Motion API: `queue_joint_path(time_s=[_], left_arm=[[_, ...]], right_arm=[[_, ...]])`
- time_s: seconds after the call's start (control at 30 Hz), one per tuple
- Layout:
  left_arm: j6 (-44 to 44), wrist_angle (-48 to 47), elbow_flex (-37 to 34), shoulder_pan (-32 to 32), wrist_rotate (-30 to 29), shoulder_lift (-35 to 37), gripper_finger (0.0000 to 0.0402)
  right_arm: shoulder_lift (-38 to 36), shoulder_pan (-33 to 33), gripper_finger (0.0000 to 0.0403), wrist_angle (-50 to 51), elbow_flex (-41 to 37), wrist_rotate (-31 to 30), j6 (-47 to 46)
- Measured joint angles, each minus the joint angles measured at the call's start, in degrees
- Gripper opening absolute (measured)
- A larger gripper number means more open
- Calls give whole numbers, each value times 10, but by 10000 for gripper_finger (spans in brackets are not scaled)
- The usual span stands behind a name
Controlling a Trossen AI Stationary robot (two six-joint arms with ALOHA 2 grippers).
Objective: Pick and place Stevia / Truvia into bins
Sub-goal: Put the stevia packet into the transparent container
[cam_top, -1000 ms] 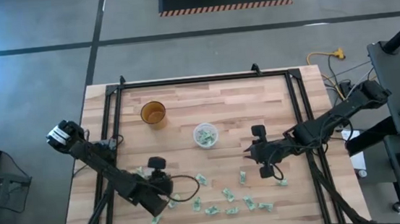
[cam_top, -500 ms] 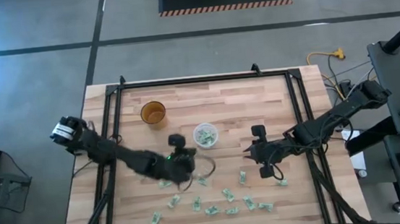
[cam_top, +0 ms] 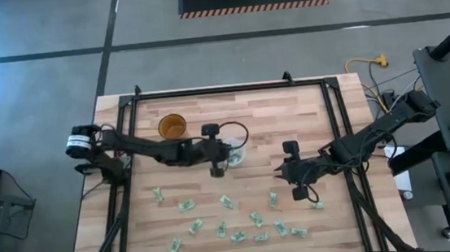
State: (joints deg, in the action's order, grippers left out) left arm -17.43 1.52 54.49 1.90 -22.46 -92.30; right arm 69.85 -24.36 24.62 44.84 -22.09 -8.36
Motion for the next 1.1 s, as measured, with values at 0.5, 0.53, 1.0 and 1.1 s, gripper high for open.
queue_joint_path(time_s=[0.5, 0.53, 1.0, 1.1], left_arm=[[-13, -5, 2, -5, 2, -5, 128], [-13, -5, 2, -5, 2, -5, 141], [52, -112, -4, 66, 14, 84, 195], [56, -122, -11, 95, 15, 102, 195]], right_arm=[[0, 0, 69, 0, -2, 0, -20], [0, 0, 70, 0, -3, 0, -20], [12, 0, 91, -167, -93, 179, -37], [33, 0, 91, -230, -117, 206, -37]])
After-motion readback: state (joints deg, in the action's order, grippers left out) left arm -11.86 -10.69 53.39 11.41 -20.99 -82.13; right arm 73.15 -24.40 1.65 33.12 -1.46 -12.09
